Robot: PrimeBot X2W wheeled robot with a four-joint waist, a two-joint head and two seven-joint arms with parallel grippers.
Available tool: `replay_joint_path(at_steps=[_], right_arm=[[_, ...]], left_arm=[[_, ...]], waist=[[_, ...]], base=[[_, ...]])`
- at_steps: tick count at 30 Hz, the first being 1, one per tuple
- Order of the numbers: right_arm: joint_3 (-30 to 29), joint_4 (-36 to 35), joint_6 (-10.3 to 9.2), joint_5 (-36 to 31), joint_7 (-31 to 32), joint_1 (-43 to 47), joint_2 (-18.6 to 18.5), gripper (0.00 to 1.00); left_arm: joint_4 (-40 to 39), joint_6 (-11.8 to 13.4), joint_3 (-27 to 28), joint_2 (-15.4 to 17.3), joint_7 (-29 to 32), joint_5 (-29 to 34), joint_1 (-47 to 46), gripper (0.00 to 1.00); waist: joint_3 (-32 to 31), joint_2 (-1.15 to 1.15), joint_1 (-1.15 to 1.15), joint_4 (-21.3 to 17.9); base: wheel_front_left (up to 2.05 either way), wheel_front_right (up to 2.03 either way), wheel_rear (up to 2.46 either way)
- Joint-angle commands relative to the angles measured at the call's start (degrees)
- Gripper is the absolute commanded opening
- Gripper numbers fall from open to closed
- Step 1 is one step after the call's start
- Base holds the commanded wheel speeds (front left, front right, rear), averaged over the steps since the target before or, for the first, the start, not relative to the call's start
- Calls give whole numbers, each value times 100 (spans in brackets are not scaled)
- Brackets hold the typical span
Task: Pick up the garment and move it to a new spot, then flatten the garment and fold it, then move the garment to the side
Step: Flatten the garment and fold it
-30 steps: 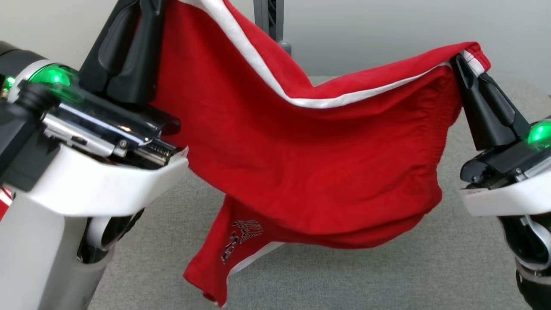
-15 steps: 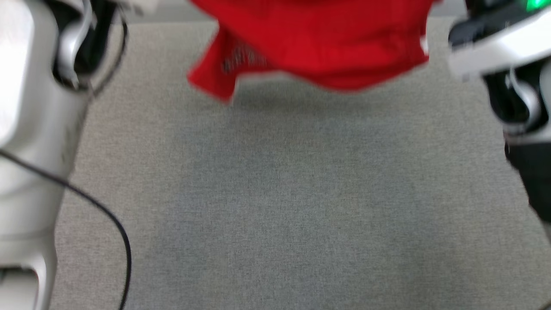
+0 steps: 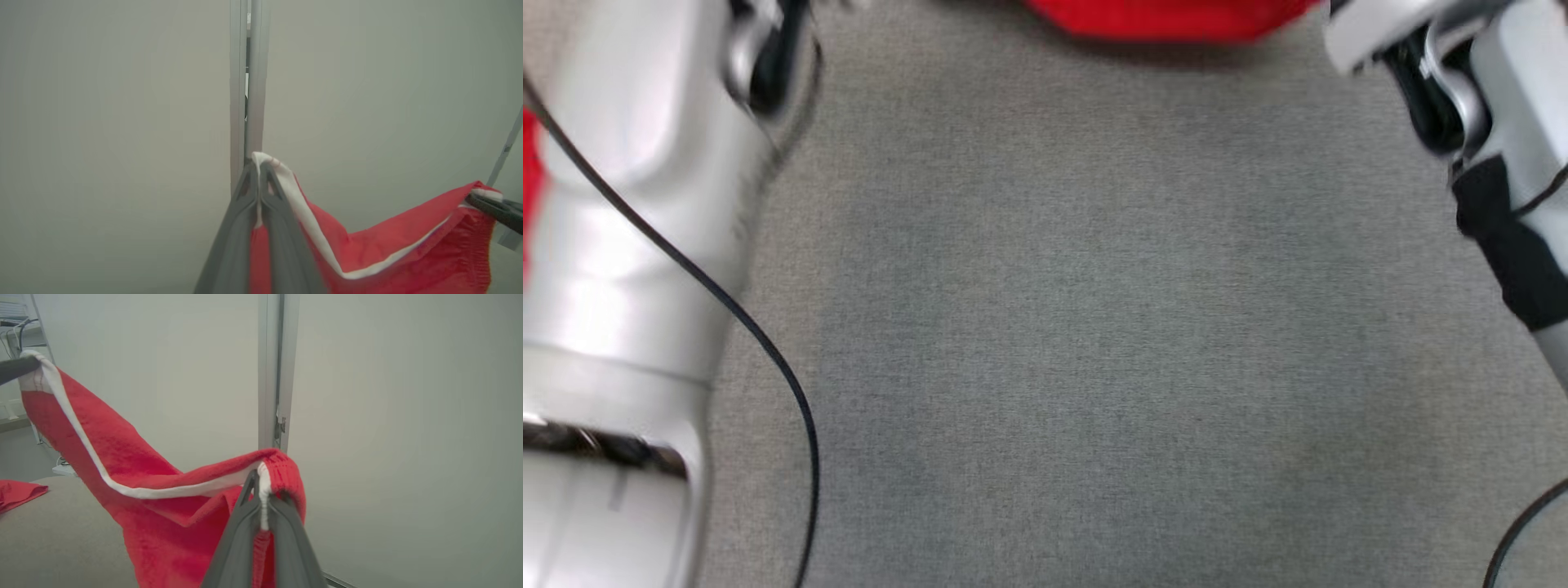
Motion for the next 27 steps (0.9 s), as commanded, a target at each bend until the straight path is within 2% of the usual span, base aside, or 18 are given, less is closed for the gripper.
replay_joint_path(at_steps=[1, 5, 11, 17, 20, 27], right_arm=[[155, 82, 0, 164, -47, 253, -105, 0], [237, -170, 0, 536, -51, 916, -357, 0], [-9, -1156, 2, 932, -41, 2447, -650, 0], [-151, -1879, 2, 1240, -42, 3903, -752, 0], [-120, -2014, 2, 1248, -42, 4317, -784, 0], [-214, -2287, 2, 1372, -42, 5537, -985, 0]], left_arm=[[23, -53, -25, -54, -73, -62, 398, 0], [-576, -72, 115, -141, -129, 2, 1362, 0], [-2045, 38, 488, -150, -123, 356, 3237, 0], [-3040, 215, 584, 47, -125, 565, 4996, 0], [-3304, 275, 554, 153, -44, 549, 5474, 0], [-4449, 530, 474, 460, 678, 319, 6961, 0]], waist=[[63, 0, 0, 88], [77, 0, 0, 156], [-145, 0, 0, 196], [-614, 0, 0, 105], [-785, 0, 0, 91], [-1385, 0, 0, 184]], base=[[0, 0, 0], [0, 0, 0], [0, 0, 0], [0, 0, 0], [0, 0, 0], [0, 0, 0]])
